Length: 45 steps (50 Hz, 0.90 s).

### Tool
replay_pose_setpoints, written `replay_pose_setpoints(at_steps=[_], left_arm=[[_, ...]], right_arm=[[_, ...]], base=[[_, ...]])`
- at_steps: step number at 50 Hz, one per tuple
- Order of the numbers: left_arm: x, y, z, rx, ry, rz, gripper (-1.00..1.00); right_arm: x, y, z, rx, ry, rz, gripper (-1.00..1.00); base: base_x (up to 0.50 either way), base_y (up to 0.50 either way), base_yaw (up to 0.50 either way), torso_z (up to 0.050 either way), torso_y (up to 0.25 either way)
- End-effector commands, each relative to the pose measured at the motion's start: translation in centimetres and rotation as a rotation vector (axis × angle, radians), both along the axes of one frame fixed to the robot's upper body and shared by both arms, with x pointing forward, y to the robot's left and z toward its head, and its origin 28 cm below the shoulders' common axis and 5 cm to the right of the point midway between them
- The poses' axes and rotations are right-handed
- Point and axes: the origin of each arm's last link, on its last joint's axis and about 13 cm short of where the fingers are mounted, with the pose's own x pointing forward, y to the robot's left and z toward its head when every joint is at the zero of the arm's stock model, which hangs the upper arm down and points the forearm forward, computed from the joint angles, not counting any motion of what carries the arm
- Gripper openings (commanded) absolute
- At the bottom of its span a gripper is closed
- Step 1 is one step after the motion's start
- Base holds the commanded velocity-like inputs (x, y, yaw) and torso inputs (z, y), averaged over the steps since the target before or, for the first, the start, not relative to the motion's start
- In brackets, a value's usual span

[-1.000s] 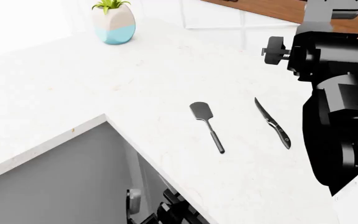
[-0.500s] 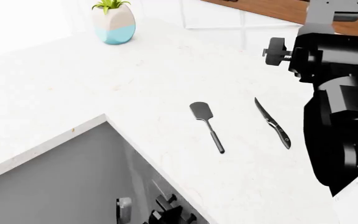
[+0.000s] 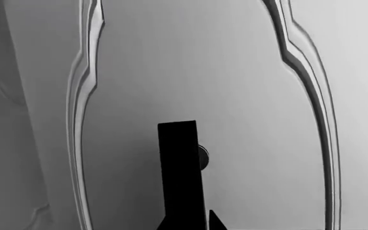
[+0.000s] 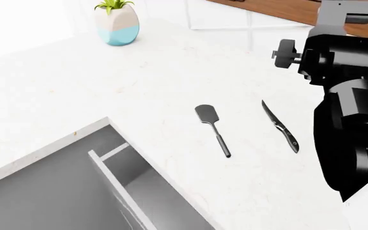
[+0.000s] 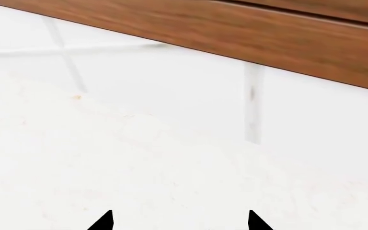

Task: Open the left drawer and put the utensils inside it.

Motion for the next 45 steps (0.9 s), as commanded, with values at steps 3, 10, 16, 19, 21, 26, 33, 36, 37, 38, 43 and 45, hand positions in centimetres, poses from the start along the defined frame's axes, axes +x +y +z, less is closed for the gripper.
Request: replay_pose_setpoints(at_steps=[3,10,16,19,21,26,33,36,37,38,43,45], left_arm=[[-5.8,1.0,-1.7,0.057,0.09,-0.054,-1.0],[-6.1,1.3,-1.6,0.059,0.079,-0.042,-1.0],[-6.9,1.9,-1.7,0.065,0.079,-0.016,-1.0],[-7.2,2.1,-1.8,0.065,0.077,-0.003,-1.0],[-7.5,2.3,-1.9,0.067,0.078,0.003,-1.0],[-8.1,2.6,-2.1,0.07,0.08,0.022,-1.0],[-8.1,2.7,-1.8,0.074,0.072,0.042,-1.0],[-7.8,2.9,-1.9,0.085,0.074,0.087,-1.0],[-7.8,2.9,-1.9,0.087,0.069,0.084,-1.0],[-7.8,2.9,-1.9,0.093,0.076,0.112,1.0],[-8.3,3.0,-1.5,0.042,0.024,0.09,1.0],[-8.4,3.1,-1.3,0.028,0.002,0.097,1.0]], right_arm=[[0.0,0.0,0.0,0.003,0.005,-0.012,1.0],[0.0,0.0,-0.1,-0.002,0.005,-0.014,1.0],[0.0,0.0,-0.2,-0.002,0.009,-0.016,1.0],[0.0,0.0,-0.3,-0.003,0.009,-0.015,1.0],[0.0,0.0,-0.3,-0.004,0.01,-0.014,1.0],[0.0,0.0,-0.3,-0.006,0.011,-0.017,1.0],[0.0,-0.1,-0.4,-0.006,0.013,-0.02,1.0],[0.0,-0.1,-0.4,-0.006,0.013,-0.022,1.0],[0.0,-0.1,-0.4,0.0,0.013,-0.018,1.0],[0.0,-0.1,-0.5,-0.003,0.014,-0.022,1.0],[0.0,-0.1,-0.6,-0.004,0.018,-0.024,1.0],[0.0,-0.1,-0.6,-0.003,0.017,-0.023,1.0]], base=[[0.0,0.0,0.0,0.0,0.0],[0.0,0.0,0.0,0.0,0.0],[0.0,0.0,0.0,0.0,0.0],[0.0,0.0,0.0,0.0,0.0],[0.0,0.0,0.0,0.0,0.0],[0.0,0.0,0.0,0.0,0.0],[0.0,0.0,0.0,0.0,0.0],[0.0,0.0,0.01,0.0,0.0],[0.0,0.0,0.01,0.0,0.0],[0.0,0.0,0.01,0.0,0.0],[0.0,0.0,0.0,0.0,0.0],[0.0,0.0,0.0,0.0,0.0]])
